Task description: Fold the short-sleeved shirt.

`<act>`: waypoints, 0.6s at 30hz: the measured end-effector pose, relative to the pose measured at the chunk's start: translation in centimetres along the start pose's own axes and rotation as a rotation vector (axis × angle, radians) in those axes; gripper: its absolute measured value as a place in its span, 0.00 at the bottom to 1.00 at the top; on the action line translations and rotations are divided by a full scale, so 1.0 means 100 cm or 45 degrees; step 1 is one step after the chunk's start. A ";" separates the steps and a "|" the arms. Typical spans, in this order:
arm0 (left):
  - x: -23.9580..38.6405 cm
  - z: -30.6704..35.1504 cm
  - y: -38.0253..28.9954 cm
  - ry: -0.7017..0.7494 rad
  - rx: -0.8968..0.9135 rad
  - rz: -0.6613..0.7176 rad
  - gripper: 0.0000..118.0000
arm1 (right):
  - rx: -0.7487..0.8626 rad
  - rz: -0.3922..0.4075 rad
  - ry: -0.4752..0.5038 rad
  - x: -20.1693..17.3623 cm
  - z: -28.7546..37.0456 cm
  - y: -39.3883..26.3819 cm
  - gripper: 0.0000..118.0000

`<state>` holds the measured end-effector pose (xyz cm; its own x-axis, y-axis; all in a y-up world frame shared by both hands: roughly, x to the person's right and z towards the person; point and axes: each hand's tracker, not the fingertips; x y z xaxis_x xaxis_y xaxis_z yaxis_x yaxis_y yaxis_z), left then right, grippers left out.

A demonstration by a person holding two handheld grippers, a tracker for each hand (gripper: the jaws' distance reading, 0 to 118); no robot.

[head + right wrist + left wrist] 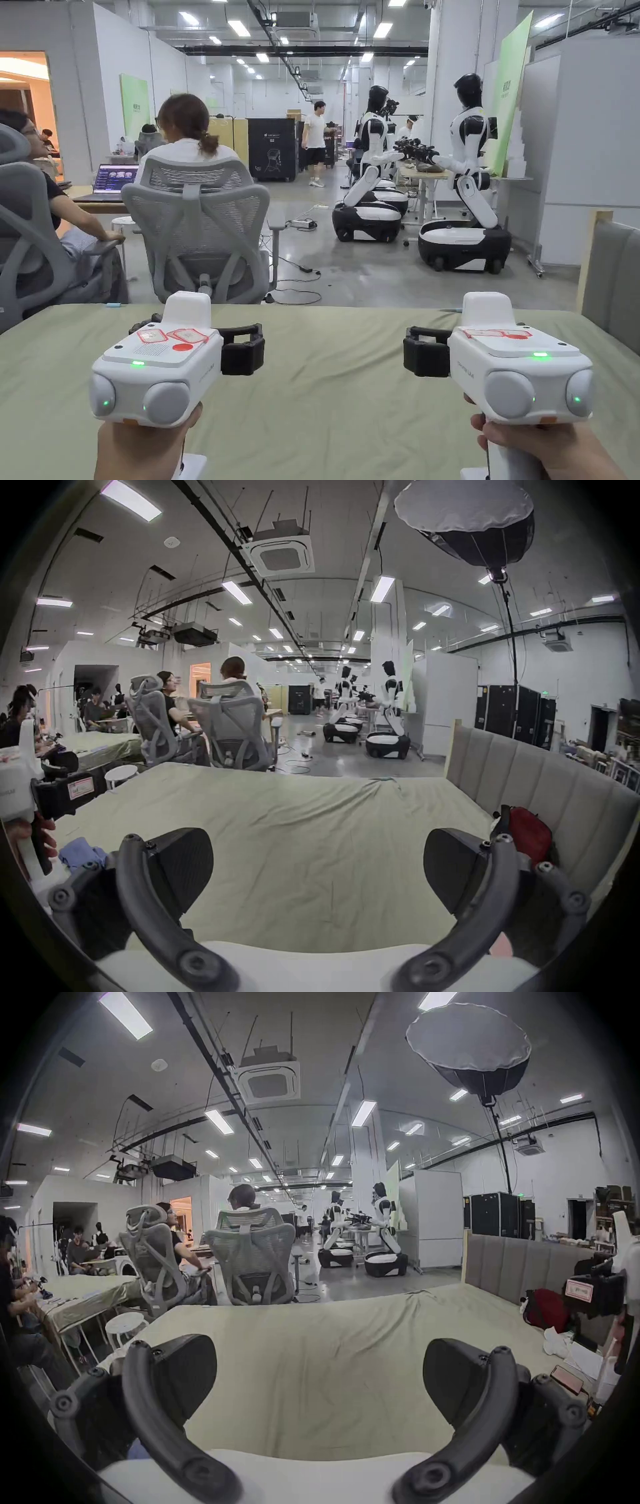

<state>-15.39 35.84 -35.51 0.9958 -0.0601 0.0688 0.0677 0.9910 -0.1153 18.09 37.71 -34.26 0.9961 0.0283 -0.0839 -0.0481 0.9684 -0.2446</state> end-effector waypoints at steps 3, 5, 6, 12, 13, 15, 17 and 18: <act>-0.003 -0.001 -0.003 0.005 -0.009 0.016 1.00 | -0.056 -0.039 -0.051 -0.005 0.000 0.003 1.00; -0.004 0.000 -0.004 0.007 -0.015 0.024 1.00 | -0.081 -0.050 -0.073 -0.008 -0.001 0.004 1.00; -0.004 0.000 -0.004 0.009 -0.015 0.025 1.00 | -0.085 -0.052 -0.080 -0.010 0.000 0.004 1.00; -0.008 0.001 -0.005 0.017 -0.016 0.030 1.00 | -0.040 -0.115 -0.024 -0.007 0.006 0.005 1.00; -0.009 0.002 -0.005 0.019 -0.016 0.033 1.00 | -0.043 -0.129 -0.013 -0.006 0.006 0.006 1.00; -0.010 0.002 -0.006 0.021 -0.017 0.036 1.00 | -0.035 -0.147 -0.017 -0.005 0.009 0.007 1.00; -0.011 0.003 -0.007 0.025 -0.017 0.035 1.00 | -0.009 -0.139 -0.033 -0.005 0.010 0.008 1.00; -0.012 0.003 -0.007 0.029 -0.017 0.034 1.00 | 0.003 -0.126 -0.046 -0.006 0.013 0.008 1.00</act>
<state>-16.63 35.24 -35.21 0.9984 -0.0367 0.0429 0.0420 0.9906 -0.1299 17.53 38.75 -33.13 0.9980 -0.0584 -0.0246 0.0505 0.9675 -0.2478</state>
